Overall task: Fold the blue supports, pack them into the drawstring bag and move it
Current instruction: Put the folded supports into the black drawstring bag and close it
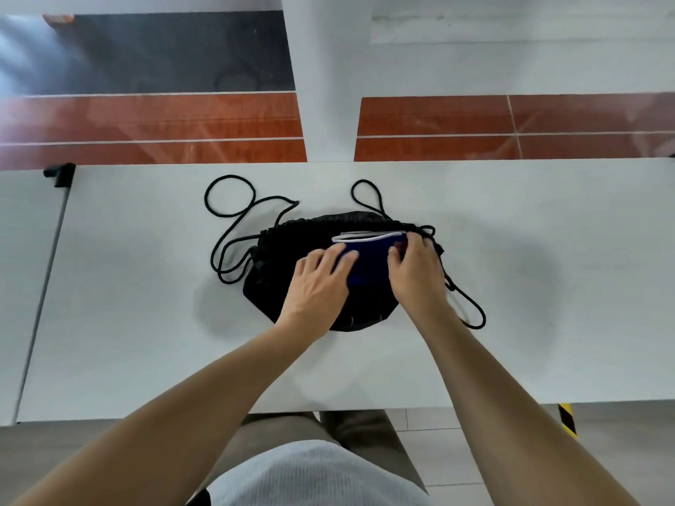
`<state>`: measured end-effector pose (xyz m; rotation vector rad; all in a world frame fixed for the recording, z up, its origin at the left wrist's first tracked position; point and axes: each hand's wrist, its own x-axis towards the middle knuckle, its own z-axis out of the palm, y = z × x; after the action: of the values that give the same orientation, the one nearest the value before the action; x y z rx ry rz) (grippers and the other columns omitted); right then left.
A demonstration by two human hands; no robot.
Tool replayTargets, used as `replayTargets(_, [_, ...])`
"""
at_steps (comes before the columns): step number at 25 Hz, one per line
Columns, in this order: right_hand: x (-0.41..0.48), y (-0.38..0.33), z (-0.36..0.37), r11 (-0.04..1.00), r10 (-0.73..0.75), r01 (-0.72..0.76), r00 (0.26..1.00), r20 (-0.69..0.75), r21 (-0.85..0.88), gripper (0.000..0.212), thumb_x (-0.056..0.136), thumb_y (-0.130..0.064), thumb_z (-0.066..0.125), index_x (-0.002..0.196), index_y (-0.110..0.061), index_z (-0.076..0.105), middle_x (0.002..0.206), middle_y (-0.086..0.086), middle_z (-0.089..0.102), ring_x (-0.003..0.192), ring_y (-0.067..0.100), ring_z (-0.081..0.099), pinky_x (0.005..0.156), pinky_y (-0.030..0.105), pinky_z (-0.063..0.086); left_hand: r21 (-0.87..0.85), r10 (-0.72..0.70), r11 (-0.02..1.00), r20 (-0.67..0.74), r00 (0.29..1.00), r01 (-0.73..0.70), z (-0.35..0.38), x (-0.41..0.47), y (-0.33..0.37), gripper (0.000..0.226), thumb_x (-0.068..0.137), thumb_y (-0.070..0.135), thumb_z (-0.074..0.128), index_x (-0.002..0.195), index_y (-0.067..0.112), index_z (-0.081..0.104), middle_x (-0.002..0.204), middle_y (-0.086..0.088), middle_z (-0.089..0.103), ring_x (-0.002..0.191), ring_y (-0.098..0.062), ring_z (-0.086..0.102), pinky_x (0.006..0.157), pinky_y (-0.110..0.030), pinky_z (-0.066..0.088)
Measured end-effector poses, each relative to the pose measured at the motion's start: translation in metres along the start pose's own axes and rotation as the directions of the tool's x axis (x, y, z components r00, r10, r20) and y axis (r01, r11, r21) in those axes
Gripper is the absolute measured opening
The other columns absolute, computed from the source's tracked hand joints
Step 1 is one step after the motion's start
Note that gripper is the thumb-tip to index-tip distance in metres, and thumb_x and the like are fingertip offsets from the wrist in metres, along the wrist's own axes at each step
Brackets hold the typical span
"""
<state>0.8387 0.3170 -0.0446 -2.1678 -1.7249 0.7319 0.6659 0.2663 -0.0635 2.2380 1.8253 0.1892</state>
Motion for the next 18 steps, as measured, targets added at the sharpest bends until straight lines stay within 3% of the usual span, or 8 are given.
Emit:
replayTargets(2, [-0.002,0.015,-0.011,0.984,-0.079,0.041,0.972,-0.219,-0.171,0.042,0.088,-0.026,0.067,0.125,-0.013,0.053,0.122,0.012,0.06,0.11,0.035,0.056,0.09,0.045,0.043,0.033,0.136,0.99,0.121,0.983,-0.14,0.004,0.011,0.015,0.059,0.1,0.032,0.043,0.156,0.027,0.027,0.164,-0.003,0.026,0.146,-0.033,0.027,0.115,-0.049,0.029])
replayTargets(3, [0.0,0.024,-0.015,0.979,-0.026,-0.022,0.972,-0.233,-0.201,0.052,0.085,-0.031,0.07,0.13,-0.015,0.048,0.127,0.01,0.059,0.113,0.035,0.056,0.093,0.046,0.042,0.047,0.136,0.988,0.206,0.969,-0.148,0.007,0.016,0.021,0.059,0.102,0.038,0.037,0.158,0.029,0.019,0.167,-0.001,0.016,0.151,-0.033,0.016,0.119,-0.052,0.022])
replayTargets(4, [0.002,0.032,-0.015,0.98,0.055,-0.084,0.985,-0.163,-0.182,0.059,0.086,-0.035,0.07,0.135,-0.016,0.044,0.13,0.009,0.059,0.117,0.035,0.056,0.097,0.048,0.04,0.062,0.115,0.989,0.283,0.952,-0.138,0.01,0.02,0.024,0.06,0.104,0.043,0.031,0.159,0.03,0.014,0.168,0.0,0.01,0.153,-0.032,0.008,0.12,-0.055,0.017])
replayTargets(6, [0.009,0.041,-0.011,0.99,0.102,-0.099,0.994,0.031,-0.105,0.042,0.095,-0.033,0.058,0.131,-0.013,0.048,0.119,0.011,0.066,0.112,0.037,0.06,0.096,0.048,0.041,0.084,0.09,0.988,0.365,0.926,-0.13,0.016,0.023,0.025,0.06,0.104,0.05,0.025,0.159,0.031,0.01,0.169,0.003,0.005,0.154,-0.031,0.0,0.119,-0.06,0.012])
replayTargets(7, [0.012,0.04,-0.011,0.996,0.06,-0.056,0.996,0.072,-0.065,0.029,0.099,-0.028,0.051,0.121,-0.01,0.054,0.11,0.013,0.069,0.104,0.039,0.063,0.089,0.046,0.045,0.086,0.093,0.987,0.388,0.917,-0.136,0.017,0.023,0.025,0.06,0.104,0.052,0.023,0.159,0.032,0.011,0.169,0.004,0.004,0.154,-0.03,-0.003,0.118,-0.062,0.012])
replayTargets(10, [0.011,0.027,-0.023,0.995,-0.097,0.097,0.995,-0.019,-0.006,0.018,0.103,-0.021,0.043,0.105,-0.007,0.054,0.094,0.013,0.067,0.086,0.037,0.061,0.07,0.041,0.046,0.045,0.065,0.994,0.456,0.888,-0.097,0.016,0.025,0.023,0.06,0.103,0.056,0.018,0.158,0.034,0.013,0.169,0.008,0.002,0.154,-0.028,-0.009,0.117,-0.068,0.007])
replayTargets(15, [-0.001,0.02,-0.05,0.978,-0.194,0.197,0.979,-0.058,0.062,0.012,0.102,-0.016,0.042,0.091,-0.012,0.045,0.08,0.003,0.057,0.076,0.035,0.056,0.064,0.04,0.042,0.027,0.029,0.998,0.553,0.833,-0.052,0.003,0.025,0.031,0.058,0.103,0.056,0.013,0.155,0.032,0.024,0.168,0.01,0.002,0.154,-0.028,-0.011,0.113,-0.074,0.006])
replayTargets(18, [-0.002,0.014,-0.06,0.966,-0.202,0.22,0.97,-0.136,0.135,0.013,0.102,-0.017,0.043,0.096,-0.008,0.052,0.081,0.005,0.063,0.074,0.031,0.057,0.066,0.044,0.048,0.057,0.052,0.993,0.59,0.806,-0.106,-0.003,0.029,0.033,0.05,0.105,0.05,0.016,0.147,0.032,0.035,0.167,0.005,0.01,0.153,-0.035,-0.003,0.109,-0.077,0.012])
